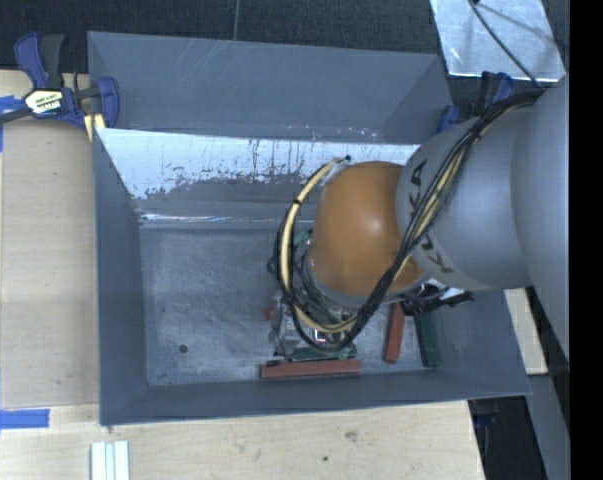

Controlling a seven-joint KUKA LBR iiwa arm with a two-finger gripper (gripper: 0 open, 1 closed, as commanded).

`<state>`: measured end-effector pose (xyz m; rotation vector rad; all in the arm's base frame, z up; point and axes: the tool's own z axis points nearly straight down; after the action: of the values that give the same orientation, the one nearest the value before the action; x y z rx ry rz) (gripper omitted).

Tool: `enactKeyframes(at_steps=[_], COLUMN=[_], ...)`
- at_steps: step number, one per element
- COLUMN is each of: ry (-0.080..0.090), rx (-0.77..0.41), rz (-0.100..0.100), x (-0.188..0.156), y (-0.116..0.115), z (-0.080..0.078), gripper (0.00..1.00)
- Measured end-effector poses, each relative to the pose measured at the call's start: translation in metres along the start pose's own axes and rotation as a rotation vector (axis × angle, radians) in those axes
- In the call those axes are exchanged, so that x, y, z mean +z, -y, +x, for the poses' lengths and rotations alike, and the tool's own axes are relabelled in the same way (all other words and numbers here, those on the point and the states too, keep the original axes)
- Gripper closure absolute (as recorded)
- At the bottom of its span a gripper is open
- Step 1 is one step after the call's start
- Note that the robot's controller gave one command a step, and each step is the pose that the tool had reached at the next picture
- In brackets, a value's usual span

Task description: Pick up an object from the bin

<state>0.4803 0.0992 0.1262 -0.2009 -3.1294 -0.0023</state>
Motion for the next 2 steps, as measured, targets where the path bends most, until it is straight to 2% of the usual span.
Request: enactKeyframes(at_steps=[1, 2], ry=[0.011, 0.009], rx=[-0.76, -0.698], rz=[0.003, 0.001], x=[0.004, 0.006], y=[0.001, -0.031], z=[-0.015, -0.005], gripper=[1.0, 1.0])
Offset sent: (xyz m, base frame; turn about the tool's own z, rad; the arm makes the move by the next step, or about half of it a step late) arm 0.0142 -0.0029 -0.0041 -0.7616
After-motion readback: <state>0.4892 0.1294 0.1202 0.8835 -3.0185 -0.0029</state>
